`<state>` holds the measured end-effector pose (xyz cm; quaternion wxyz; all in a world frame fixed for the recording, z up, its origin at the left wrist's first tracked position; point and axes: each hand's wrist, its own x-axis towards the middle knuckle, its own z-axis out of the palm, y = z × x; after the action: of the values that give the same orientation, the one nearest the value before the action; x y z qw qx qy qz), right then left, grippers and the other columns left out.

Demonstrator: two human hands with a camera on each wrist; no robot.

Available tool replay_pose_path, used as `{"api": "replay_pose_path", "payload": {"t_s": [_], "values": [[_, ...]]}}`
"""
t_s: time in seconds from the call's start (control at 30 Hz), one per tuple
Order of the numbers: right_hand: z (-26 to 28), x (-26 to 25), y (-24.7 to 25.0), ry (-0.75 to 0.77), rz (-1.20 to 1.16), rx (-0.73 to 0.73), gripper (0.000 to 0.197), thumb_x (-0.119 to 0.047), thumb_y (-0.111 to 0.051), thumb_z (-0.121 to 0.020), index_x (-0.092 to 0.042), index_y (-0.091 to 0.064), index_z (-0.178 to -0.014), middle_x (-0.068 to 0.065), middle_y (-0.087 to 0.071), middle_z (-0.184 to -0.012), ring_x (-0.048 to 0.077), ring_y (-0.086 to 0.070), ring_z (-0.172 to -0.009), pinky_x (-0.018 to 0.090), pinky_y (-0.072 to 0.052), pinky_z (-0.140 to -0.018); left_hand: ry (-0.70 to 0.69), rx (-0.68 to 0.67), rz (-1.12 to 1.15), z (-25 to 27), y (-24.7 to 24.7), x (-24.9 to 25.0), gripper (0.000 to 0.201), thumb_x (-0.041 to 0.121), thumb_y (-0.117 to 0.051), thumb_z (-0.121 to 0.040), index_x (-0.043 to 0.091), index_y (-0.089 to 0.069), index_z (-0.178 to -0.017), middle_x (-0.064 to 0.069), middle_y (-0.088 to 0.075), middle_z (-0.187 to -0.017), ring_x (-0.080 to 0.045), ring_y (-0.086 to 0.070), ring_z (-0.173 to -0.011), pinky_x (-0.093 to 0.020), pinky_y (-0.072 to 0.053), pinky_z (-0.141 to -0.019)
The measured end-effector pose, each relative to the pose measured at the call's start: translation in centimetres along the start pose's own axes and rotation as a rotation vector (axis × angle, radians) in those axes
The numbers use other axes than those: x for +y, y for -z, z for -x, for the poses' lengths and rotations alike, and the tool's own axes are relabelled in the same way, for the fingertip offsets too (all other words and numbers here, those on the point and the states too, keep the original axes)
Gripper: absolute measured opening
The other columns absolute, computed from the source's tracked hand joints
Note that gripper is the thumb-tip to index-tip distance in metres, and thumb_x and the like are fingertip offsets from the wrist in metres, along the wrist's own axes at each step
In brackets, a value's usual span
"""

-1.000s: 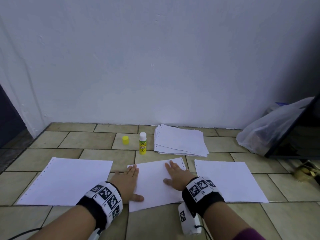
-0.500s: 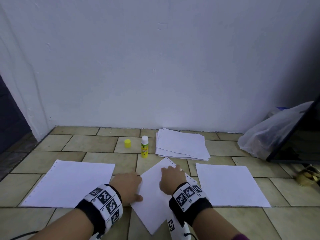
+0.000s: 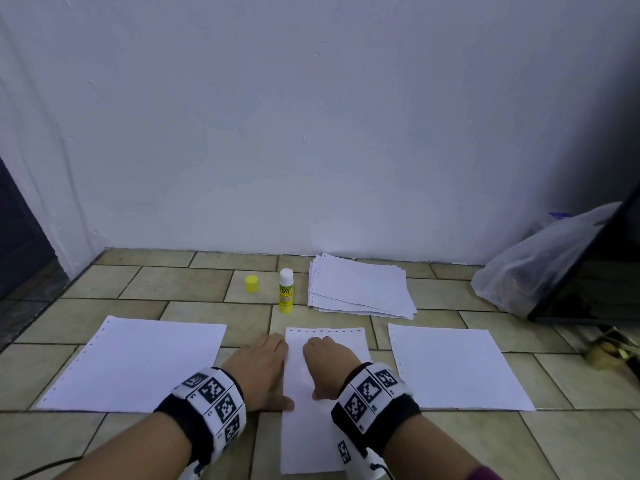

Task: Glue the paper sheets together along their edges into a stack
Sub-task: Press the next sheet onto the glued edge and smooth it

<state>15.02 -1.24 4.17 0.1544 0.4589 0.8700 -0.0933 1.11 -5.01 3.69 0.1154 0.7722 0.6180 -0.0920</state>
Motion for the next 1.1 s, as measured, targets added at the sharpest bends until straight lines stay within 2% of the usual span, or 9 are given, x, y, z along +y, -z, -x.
{"api": "replay_pose_path", "payload": {"t_s": [0.1, 0.2, 0.3, 0.5, 0.63, 0.77, 0.87, 1.0, 1.1], "values": [[-0.2, -0.1, -0.4, 0.050, -0.038, -0.026, 0.070, -0.008, -0.068, -0.082, -0.005, -0.031, -0.141, 0.011, -0.025, -0.150, 0.028, -0.029, -0.136, 0.047, -0.034, -0.108, 0.016, -0.109, 0.003, -0.3, -0.5, 0.1, 0.111, 0.065, -0.058, -0.082, 0.007, 0.004, -0.153, -0.007, 0.008, -0.162, -0.019, 0.001, -0.149, -0.039, -0.012, -0.121], [-0.3, 0.0, -0.3, 0.082, -0.102, -0.123, 0.086, -0.008, -0.063, -0.086, -0.011, -0.009, -0.152, 0.004, 0.002, -0.160, 0.019, -0.009, -0.147, 0.049, -0.009, -0.118, 0.028, -0.168, -0.002, -0.4, -0.8, 0.0, 0.111, 0.066, -0.055, -0.083, 0.008, 0.009, -0.153, -0.006, 0.013, -0.161, -0.017, 0.005, -0.149, -0.041, -0.008, -0.121], [-0.4, 0.6, -0.2, 0.045, -0.174, -0.178, 0.078, -0.013, -0.054, -0.091, -0.015, -0.006, -0.153, 0.000, 0.001, -0.161, 0.020, -0.017, -0.145, 0.045, -0.001, -0.119, 0.024, -0.189, -0.032, -0.4, -0.9, -0.2, 0.110, 0.069, -0.051, -0.084, 0.008, 0.010, -0.152, -0.007, 0.015, -0.161, -0.017, 0.006, -0.149, -0.042, -0.007, -0.121], [0.5, 4.0, 0.0, -0.141, -0.253, -0.147, 0.066, -0.043, -0.039, -0.099, -0.018, -0.010, -0.153, -0.005, -0.005, -0.161, 0.024, -0.026, -0.142, 0.040, -0.013, -0.119, 0.015, -0.199, -0.045, -0.4, -0.7, -0.1, 0.109, 0.068, -0.049, -0.085, 0.006, 0.011, -0.152, -0.007, 0.016, -0.160, -0.017, 0.007, -0.149, -0.042, -0.008, -0.121], [0.6, 5.2, -0.3, -0.173, -0.286, -0.131, 0.086, -0.050, -0.060, -0.087, -0.017, -0.013, -0.151, -0.001, -0.024, -0.156, 0.024, -0.035, -0.137, 0.037, -0.028, -0.113, 0.010, -0.177, -0.043, -0.4, -0.4, -0.2, 0.108, 0.068, -0.052, -0.084, 0.007, 0.005, -0.153, -0.006, 0.011, -0.161, -0.018, -0.001, -0.149, -0.040, -0.014, -0.120], [0.5, 4.6, 0.1, -0.127, -0.180, -0.116, 0.096, -0.040, -0.076, -0.077, -0.016, -0.019, -0.150, 0.007, -0.021, -0.154, 0.027, -0.027, -0.139, 0.041, -0.030, -0.112, 0.003, -0.116, -0.064, -0.1, 0.7, -0.3, 0.083, 0.068, -0.051, -0.084, 0.011, -0.033, -0.142, -0.007, -0.030, -0.148, -0.023, -0.039, -0.131, -0.037, -0.037, -0.105], [0.2, 3.6, 0.2, -0.124, -0.027, -0.138, 0.091, -0.035, -0.076, -0.077, -0.026, -0.022, -0.150, 0.015, -0.019, -0.148, 0.034, -0.014, -0.138, 0.049, -0.035, -0.108, 0.000, -0.141, -0.136, 0.2, 1.9, -0.3, 0.063, 0.062, -0.047, -0.090, 0.014, -0.046, -0.129, -0.006, -0.044, -0.130, -0.024, -0.047, -0.118, -0.037, -0.038, -0.098], [-0.2, 1.8, 0.1, -0.033, 0.009, -0.158, 0.081, -0.010, -0.066, -0.085, -0.026, -0.020, -0.150, 0.016, -0.022, -0.147, 0.036, -0.024, -0.132, 0.044, -0.039, -0.105, -0.022, -0.119, -0.143, 0.1, 2.2, -0.6, 0.041, 0.042, -0.048, -0.097, 0.013, -0.050, -0.126, -0.007, -0.045, -0.132, -0.023, -0.046, -0.118, -0.035, -0.038, -0.096], [-0.6, 0.6, -0.3, 0.058, -0.030, -0.120, 0.077, -0.002, -0.056, -0.088, -0.017, -0.015, -0.152, 0.012, -0.016, -0.156, 0.033, -0.022, -0.138, 0.041, -0.032, -0.111, -0.041, -0.084, -0.056, -0.2, 1.1, -1.2, 0.067, 0.040, -0.059, -0.091, 0.013, -0.030, -0.145, -0.005, -0.022, -0.153, -0.020, -0.026, -0.139, -0.036, -0.033, -0.110]]}}
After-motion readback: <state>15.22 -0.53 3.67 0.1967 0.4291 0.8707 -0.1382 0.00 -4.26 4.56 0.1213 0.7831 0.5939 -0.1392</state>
